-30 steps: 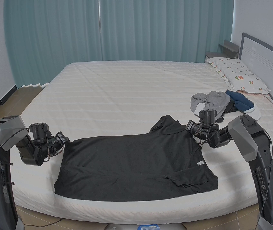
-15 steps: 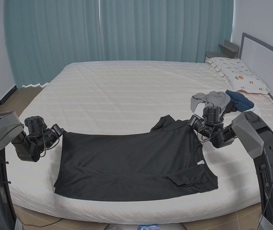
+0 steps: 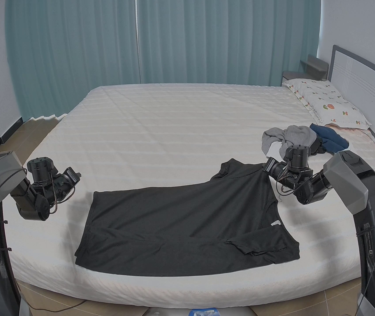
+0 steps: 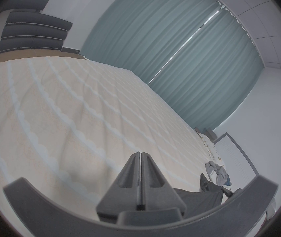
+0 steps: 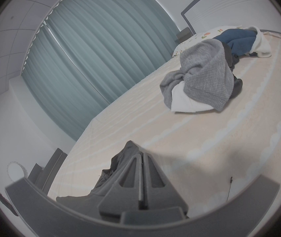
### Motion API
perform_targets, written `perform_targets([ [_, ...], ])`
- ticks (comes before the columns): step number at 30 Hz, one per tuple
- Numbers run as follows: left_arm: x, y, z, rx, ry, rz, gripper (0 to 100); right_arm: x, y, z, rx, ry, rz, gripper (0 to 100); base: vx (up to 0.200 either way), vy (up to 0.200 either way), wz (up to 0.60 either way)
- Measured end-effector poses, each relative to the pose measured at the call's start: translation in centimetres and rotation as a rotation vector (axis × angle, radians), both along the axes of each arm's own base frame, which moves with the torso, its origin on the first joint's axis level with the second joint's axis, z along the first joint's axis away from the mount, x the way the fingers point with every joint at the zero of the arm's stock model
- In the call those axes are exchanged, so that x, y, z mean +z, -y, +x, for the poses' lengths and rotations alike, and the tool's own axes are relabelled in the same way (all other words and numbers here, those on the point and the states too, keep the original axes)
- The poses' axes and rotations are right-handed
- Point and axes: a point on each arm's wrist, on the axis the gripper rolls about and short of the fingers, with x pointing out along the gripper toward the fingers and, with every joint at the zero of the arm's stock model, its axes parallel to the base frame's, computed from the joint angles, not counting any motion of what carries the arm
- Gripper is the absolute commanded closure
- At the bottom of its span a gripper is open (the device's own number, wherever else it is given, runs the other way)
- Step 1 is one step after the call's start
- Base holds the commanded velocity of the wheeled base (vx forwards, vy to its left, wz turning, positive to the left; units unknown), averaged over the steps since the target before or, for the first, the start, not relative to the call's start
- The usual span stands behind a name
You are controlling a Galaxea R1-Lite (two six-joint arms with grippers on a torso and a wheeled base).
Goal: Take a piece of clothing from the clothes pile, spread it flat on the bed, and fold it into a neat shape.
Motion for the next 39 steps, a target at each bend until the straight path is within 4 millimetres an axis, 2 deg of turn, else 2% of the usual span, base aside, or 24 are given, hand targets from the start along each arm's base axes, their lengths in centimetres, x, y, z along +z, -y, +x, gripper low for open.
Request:
perform_targets([
  [5,-0.4,0.8,0.8,-0.026,-0.009,-0.011,100,-0.7,-0.3,-0.2,0.007,-0.019,-0.005,100,0.0,0.0,0.0],
  [6,-0.7,1.0,1.0,-0.03,-0.015,-0.013,0,-0.8,-0.4,-0.2,0.008,-0.021,-0.005,100,0.0,0.0,0.0],
  [18,-2.9,2.2,1.9,-0.061,-0.128,-0.031,0,-1.4,-0.9,-0.4,0.019,-0.034,-0.007,100,0.0,0.0,0.0],
  [24,-3.1,2.5,2.2,-0.068,-0.187,-0.038,0,-1.5,-0.9,-0.4,0.021,-0.035,-0.007,100,0.0,0.0,0.0],
  [34,-3.6,4.3,2.5,-0.11,-0.202,-0.027,0,-1.7,-0.9,-0.4,0.019,-0.04,-0.008,100,0.0,0.0,0.0],
  [38,-3.9,4.4,2.7,-0.108,-0.207,-0.025,0,-1.8,-0.9,-0.4,0.019,-0.04,-0.008,100,0.0,0.0,0.0],
  [39,-4.0,4.4,2.7,-0.108,-0.207,-0.024,100,-1.8,-0.9,-0.4,0.019,-0.04,-0.008,100,0.0,0.0,0.0],
])
